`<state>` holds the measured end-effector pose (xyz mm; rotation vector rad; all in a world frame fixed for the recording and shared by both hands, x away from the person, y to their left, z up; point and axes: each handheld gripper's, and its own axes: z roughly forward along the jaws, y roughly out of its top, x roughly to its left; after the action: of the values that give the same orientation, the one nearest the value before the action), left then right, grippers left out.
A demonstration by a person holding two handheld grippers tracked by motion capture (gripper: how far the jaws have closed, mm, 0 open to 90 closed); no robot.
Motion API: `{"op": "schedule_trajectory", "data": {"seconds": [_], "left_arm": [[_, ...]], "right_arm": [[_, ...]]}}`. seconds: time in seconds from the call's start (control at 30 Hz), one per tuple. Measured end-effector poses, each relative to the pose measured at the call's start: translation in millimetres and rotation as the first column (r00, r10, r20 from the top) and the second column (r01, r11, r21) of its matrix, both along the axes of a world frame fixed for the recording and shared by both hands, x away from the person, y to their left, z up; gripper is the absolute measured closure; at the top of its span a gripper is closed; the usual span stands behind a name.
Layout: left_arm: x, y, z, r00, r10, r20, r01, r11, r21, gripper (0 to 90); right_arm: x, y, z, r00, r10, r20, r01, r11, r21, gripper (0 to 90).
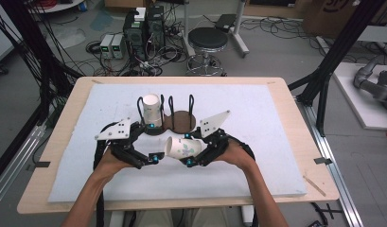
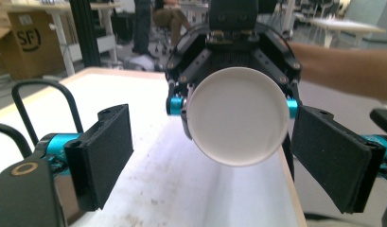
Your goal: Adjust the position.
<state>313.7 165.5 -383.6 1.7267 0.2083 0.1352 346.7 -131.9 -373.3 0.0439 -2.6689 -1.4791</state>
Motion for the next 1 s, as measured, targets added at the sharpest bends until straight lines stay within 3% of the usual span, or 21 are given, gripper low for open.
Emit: {"op": "schedule_trajectory", "data": {"seconds": [0.13, 0.2, 0.27, 0.3, 0.37, 0.47, 0.53, 0.57, 0.63, 0.7, 0.73, 0.8, 0.83, 0.87, 1.0], "left_arm": [[1.1, 0.9, 5.8, 0.9999, -0.01, -0.013, 0.012, 0.9951, 0.099, 13.9], [2.0, 0.2, 10.0, 0.9995, -0.022, -0.022, 0.026, 0.986, 0.165, 14.0], [2.9, -1.5, 14.4, 0.9991, -0.034, -0.023, 0.039, 0.9676, 0.249, 14.1], [3.5, -2.5, 17.2, 0.9987, -0.044, -0.024, 0.049, 0.9531, 0.299, 14.1], [4.8, -4.3, 20.1, 0.9973, -0.06, -0.042, 0.071, 0.9352, 0.347, 14.1], [8.7, -7.0, 23.4, 0.995, -0.069, -0.072, 0.094, 0.8947, 0.437, 14.4], [11.0, -8.6, 23.9, 0.9938, -0.063, -0.091, 0.099, 0.8747, 0.474, 14.5], [12.2, -9.8, 24.3, 0.9932, -0.059, -0.1, 0.102, 0.8592, 0.501, 14.5], [14.4, -11.4, 25.2, 0.9923, -0.065, -0.105, 0.111, 0.8366, 0.536, 14.7], [15.6, -13.0, 26.1, 0.9914, -0.066, -0.113, 0.118, 0.8196, 0.561, 15.1], [16.3, -13.8, 27.3, 0.9911, -0.067, -0.115, 0.122, 0.807, 0.578, 15.1], [17.3, -15.9, 28.4, 0.9904, -0.07, -0.119, 0.127, 0.796, 0.592, 15.1], [17.7, -17.0, 29.2, 0.9902, -0.071, -0.12, 0.13, 0.787, 0.603, 15.1], [18.1, -17.7, 29.7, 0.99, -0.071, -0.122, 0.131, 0.7815, 0.61, 15.1], [18.6, -21.4, 28.6, 0.9889, -0.073, -0.129, 0.138, 0.7682, 0.625, 15.2]], "right_arm": [[-1.6, -1.4, 2.8, 0.9999, -0.014, -0.008, 0.014, 0.9991, -0.04, 31.5], [-2.3, -2.6, 4.0, 0.9997, -0.019, -0.018, 0.018, 0.9985, -0.052, 31.5], [-2.7, -3.2, 5.5, 0.9991, -0.031, -0.028, 0.029, 0.9951, -0.095, 31.5], [-2.7, -2.9, 6.3, 0.9991, -0.032, -0.027, 0.029, 0.9929, -0.115, 31.5], [-3.5, -1.4, 9.7, 0.9991, -0.042, -0.011, 0.039, 0.9836, -0.176, 31.5], [-3.9, 1.2, 15.7, 0.9986, -0.051, -0.016, 0.045, 0.9689, -0.243, 31.5], [-4.6, 3.9, 19.5, 0.9982, -0.059, -0.004, 0.055, 0.954, -0.295, 31.5], [-5.1, 5.2, 20.8, 0.9982, -0.059, -0.002, 0.056, 0.9488, -0.311, 31.5], [-5.6, 8.2, 24.0, 0.9985, -0.054, 0.002, 0.051, 0.9343, -0.353, 31.5], [-6.3, 12.4, 26.4, 0.9987, -0.051, 0.007, 0.049, 0.9184, -0.392, 31.5], [-6.9, 13.7, 27.5, 0.9985, -0.054, 0.008, 0.052, 0.9114, -0.408, 31.5], [-6.5, 17.4, 29.1, 0.9985, -0.052, 0.014, 0.053, 0.8969, -0.439, 31.5], [-6.0, 19.5, 29.6, 0.9986, -0.048, 0.023, 0.054, 0.8916, -0.45, 31.5], [-6.8, 21.7, 30.6, 0.9983, -0.055, 0.019, 0.058, 0.8762, -0.479, 31.5], [-7.2, 27.6, 32.0, 0.9982, -0.052, 0.03, 0.06, 0.8546, -0.516, 31.5]]}}
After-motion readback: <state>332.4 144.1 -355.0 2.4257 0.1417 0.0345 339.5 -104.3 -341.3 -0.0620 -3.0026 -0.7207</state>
